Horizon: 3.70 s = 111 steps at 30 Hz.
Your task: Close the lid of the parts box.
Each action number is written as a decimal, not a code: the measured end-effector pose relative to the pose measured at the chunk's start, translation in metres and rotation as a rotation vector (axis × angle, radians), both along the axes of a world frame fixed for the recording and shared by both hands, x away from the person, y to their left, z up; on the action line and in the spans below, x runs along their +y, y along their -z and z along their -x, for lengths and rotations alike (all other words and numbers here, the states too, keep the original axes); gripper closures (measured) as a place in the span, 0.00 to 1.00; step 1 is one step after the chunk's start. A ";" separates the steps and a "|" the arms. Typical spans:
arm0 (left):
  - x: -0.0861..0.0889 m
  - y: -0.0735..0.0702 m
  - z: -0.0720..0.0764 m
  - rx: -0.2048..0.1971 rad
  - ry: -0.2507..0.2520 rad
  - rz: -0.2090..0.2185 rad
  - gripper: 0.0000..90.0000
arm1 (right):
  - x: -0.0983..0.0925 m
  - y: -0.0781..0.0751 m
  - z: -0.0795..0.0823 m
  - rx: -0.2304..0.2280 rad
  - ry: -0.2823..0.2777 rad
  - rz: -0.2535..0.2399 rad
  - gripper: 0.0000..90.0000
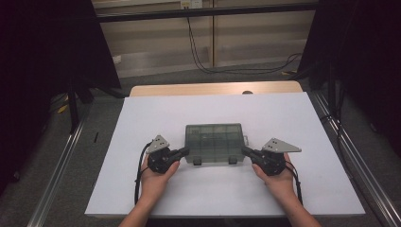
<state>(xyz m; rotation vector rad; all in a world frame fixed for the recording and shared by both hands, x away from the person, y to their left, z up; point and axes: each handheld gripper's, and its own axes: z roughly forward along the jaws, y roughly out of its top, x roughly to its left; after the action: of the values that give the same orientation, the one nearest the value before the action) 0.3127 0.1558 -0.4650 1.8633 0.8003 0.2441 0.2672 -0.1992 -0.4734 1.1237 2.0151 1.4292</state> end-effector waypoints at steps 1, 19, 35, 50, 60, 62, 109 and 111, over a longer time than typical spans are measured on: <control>-0.001 0.001 0.000 0.004 -0.004 0.006 1.00 | 0.002 0.001 0.000 -0.002 0.009 0.016 1.00; -0.001 0.003 0.001 0.004 -0.012 -0.002 1.00 | -0.019 -0.015 0.005 -0.036 0.091 -0.035 0.37; -0.001 0.003 0.000 0.010 -0.008 0.006 1.00 | -0.073 -0.025 0.022 -0.052 0.204 -0.022 0.00; -0.001 0.002 -0.001 0.013 0.000 0.002 1.00 | -0.114 -0.016 0.041 -0.067 0.276 0.007 0.00; 0.005 -0.011 0.004 -0.027 0.007 0.049 0.69 | -0.124 -0.009 0.044 -0.039 0.292 -0.023 0.00; 0.008 -0.012 0.005 -0.021 0.037 0.077 0.62 | -0.123 -0.008 0.043 -0.037 0.284 -0.020 0.00; 0.111 -0.013 0.020 -0.059 -0.131 0.033 0.00 | -0.123 -0.007 0.049 -0.030 0.244 0.005 0.00; 0.115 -0.013 0.018 -0.058 -0.141 0.037 0.00 | -0.123 -0.007 0.049 -0.027 0.247 0.003 0.00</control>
<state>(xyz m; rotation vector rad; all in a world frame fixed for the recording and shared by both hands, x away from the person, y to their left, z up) 0.2943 0.2712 -0.4516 1.7593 0.8912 0.3680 0.2179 -0.3223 -0.4661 1.2938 1.7867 1.3085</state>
